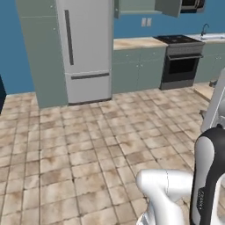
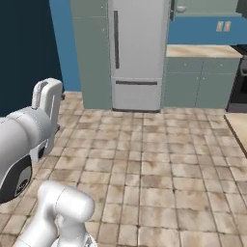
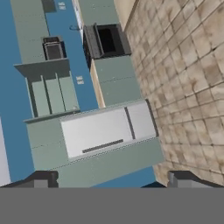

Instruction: Take the smaller bowl and place it next to the appetizer plate on the dining counter , and place the larger bowl next to the plate with cooked food.

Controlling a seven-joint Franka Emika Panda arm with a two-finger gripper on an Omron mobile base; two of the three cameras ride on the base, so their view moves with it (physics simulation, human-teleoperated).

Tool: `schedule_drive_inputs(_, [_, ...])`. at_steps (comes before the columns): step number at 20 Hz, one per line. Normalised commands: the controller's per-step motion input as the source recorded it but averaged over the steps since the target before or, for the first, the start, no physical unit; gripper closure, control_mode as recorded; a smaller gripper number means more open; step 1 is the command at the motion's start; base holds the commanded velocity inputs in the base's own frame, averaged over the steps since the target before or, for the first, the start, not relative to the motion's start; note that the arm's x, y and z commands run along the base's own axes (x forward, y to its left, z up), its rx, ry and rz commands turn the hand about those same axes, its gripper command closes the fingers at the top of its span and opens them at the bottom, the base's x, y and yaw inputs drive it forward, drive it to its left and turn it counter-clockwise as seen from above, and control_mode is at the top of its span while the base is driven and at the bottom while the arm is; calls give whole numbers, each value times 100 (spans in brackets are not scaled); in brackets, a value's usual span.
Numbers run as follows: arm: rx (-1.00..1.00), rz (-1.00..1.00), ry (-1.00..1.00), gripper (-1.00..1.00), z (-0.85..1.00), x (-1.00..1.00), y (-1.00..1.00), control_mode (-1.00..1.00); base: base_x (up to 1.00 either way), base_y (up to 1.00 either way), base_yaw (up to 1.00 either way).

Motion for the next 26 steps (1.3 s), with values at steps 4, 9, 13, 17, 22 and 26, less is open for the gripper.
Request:
schedule_drive_inputs(4, [0, 0, 0, -100, 0, 0, 0, 100, 100, 9, 1])
schedule_drive_inputs(9, [0, 0, 0, -100, 0, 0, 0, 100, 100, 0, 4])
schedule_drive_inputs(13, [0, 0, 0, -100, 0, 0, 0, 100, 100, 0, 8])
schedule_drive_inputs(17, [0, 0, 0, -100, 0, 0, 0, 100, 100, 0, 7])
schedule_drive_inputs(22, [0, 0, 0, -100, 0, 0, 0, 100, 100, -15, 12])
schedule_drive_inputs(26, [0, 0, 0, -100, 0, 0, 0, 100, 100, -28, 14])
